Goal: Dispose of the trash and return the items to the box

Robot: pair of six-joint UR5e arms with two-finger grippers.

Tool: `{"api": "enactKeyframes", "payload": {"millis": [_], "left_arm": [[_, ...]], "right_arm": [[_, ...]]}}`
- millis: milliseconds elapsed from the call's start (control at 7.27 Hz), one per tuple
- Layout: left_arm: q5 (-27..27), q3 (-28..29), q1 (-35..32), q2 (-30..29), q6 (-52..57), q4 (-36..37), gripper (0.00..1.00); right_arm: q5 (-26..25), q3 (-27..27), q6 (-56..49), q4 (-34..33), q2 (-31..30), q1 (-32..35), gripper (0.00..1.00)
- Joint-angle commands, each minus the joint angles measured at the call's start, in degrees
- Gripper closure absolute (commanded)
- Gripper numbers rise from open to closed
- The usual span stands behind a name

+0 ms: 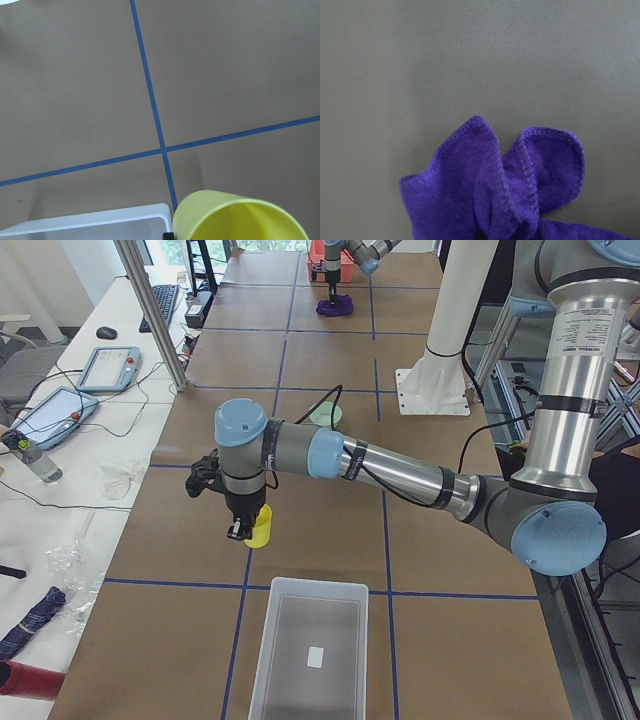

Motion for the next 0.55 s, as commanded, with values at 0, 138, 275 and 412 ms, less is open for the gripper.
{"api": "enactKeyframes", "payload": {"millis": [0,138,275,412], "left_arm": [[0.4,4.9,-1.2,0.5,2.4,-5.0,1.00],[0.4,8.2,-1.3,0.6,2.4,-7.5,1.00],[0.4,11.7,-1.3,0.7,2.5,-9.7,1.00],[0.4,13.1,-1.3,3.4,2.5,-11.3,1.00]], "right_arm": [[0.9,3.5,0.1,-0.6,-1.2,2.5,1.00],[1.7,4.5,0.2,-1.8,-1.2,4.2,1.00],[2.9,9.5,0.1,-7.0,-1.2,6.5,1.00],[4.5,16.9,0.0,-17.3,-0.7,9.1,1.00]]}}
